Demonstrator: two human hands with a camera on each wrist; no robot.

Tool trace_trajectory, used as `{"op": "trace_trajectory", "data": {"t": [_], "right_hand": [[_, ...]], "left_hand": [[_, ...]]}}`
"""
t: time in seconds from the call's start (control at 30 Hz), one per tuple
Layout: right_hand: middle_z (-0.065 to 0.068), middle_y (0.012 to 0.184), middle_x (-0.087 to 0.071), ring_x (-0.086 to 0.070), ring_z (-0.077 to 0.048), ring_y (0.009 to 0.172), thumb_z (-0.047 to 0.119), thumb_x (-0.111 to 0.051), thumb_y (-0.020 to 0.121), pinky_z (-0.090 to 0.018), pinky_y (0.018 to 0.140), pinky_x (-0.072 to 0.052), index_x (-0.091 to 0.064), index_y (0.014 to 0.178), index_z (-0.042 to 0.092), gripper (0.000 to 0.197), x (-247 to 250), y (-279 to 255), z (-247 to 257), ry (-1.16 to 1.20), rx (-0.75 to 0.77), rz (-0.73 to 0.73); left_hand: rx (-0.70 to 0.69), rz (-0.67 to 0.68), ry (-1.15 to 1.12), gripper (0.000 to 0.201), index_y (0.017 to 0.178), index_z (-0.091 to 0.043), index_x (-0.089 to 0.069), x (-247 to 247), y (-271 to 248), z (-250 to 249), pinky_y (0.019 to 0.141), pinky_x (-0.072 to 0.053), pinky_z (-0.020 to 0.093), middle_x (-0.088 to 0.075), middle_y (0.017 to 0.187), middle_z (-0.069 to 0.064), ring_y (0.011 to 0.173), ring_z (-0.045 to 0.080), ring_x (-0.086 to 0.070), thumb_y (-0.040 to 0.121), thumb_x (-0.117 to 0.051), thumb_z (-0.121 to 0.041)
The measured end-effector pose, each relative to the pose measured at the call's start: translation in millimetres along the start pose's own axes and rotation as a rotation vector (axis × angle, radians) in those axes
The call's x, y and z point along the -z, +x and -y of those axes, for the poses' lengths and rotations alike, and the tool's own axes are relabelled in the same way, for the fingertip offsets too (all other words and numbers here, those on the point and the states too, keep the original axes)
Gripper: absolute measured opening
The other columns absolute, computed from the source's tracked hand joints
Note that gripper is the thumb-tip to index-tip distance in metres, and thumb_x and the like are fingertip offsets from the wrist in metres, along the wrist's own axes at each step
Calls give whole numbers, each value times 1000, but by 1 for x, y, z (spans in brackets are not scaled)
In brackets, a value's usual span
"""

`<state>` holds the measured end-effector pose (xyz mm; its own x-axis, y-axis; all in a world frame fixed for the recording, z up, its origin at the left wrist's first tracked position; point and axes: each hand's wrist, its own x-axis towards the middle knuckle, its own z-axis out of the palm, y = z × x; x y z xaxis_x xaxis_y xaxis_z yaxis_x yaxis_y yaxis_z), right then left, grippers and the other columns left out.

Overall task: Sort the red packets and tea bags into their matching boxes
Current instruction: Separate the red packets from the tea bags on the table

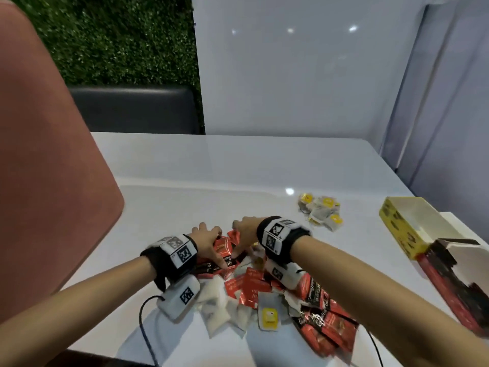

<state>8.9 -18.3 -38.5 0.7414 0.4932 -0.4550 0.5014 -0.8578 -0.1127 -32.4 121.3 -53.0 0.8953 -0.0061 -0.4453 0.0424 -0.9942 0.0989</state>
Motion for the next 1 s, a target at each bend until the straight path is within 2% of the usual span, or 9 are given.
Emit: {"op": "trace_trajectory", "data": {"t": [0.17,0.27,0.33,0.43,0.53,0.63,0.73,0.87,1.0], "right_hand": [[-16,133,-41,-38,-33,126,47,-76,69,-48,98,-40,-36,135,11,85,-12,2,16,-34,-66,-133],[-16,127,-50,-46,-32,119,46,-79,66,-46,94,-45,-43,126,8,80,-15,-1,13,62,-92,-142],[-16,116,-62,-58,-31,107,45,-80,65,-40,88,-52,-54,114,5,68,-15,-3,9,114,-110,-128],[-16,107,-69,-66,-30,98,38,-79,70,-40,87,-55,-62,107,-1,56,-15,-7,4,221,-115,-97],[-17,108,-69,-66,-28,91,27,-78,73,-36,83,-55,-63,102,-3,44,-13,-10,6,287,-64,-107],[-15,110,-68,-61,-24,90,22,-78,73,-33,79,-51,-59,87,10,26,-9,-11,6,324,-13,-139],[-15,113,-65,-62,-28,104,17,-76,75,-34,84,-51,-60,94,10,26,-4,-14,0,472,12,-193],[-17,113,-66,-62,-29,103,14,-74,78,-31,80,-49,-64,109,3,34,0,-19,-11,537,30,-243],[-16,109,-65,-57,-20,86,15,-68,83,-18,61,-44,-64,111,3,31,5,-26,-24,569,39,-284]], "left_hand": [[-50,54,-100,66,105,-25,-46,15,9,10,88,-48,33,-56,112,6,101,23,-57,56,-86,-43],[-99,87,-182,51,99,-17,-49,16,13,14,75,-46,27,-62,105,4,93,20,-58,64,-83,-31],[-127,67,-254,41,93,-19,-48,16,14,16,67,-43,23,-61,98,0,89,18,-57,68,-81,-25],[-129,82,-401,32,87,-21,-51,14,15,22,72,-49,28,-62,89,-1,83,20,-60,72,-79,-20],[-137,103,-482,30,89,-20,-52,10,16,26,83,-52,37,-64,92,3,86,23,-63,73,-78,-17],[-152,70,-549,29,87,-22,-53,11,16,28,90,-51,40,-64,96,6,94,26,-62,73,-77,-12],[-180,22,-667,28,88,-20,-54,16,16,34,87,-51,40,-64,94,8,94,28,-62,75,-75,-6],[-176,-121,-809,26,97,-13,-56,26,15,48,83,-49,37,-65,92,9,90,28,-62,77,-72,-5],[-144,-240,-962,31,107,-4,-55,50,21,64,74,-49,33,-62,92,12,81,26,-59,79,-67,3]]}}
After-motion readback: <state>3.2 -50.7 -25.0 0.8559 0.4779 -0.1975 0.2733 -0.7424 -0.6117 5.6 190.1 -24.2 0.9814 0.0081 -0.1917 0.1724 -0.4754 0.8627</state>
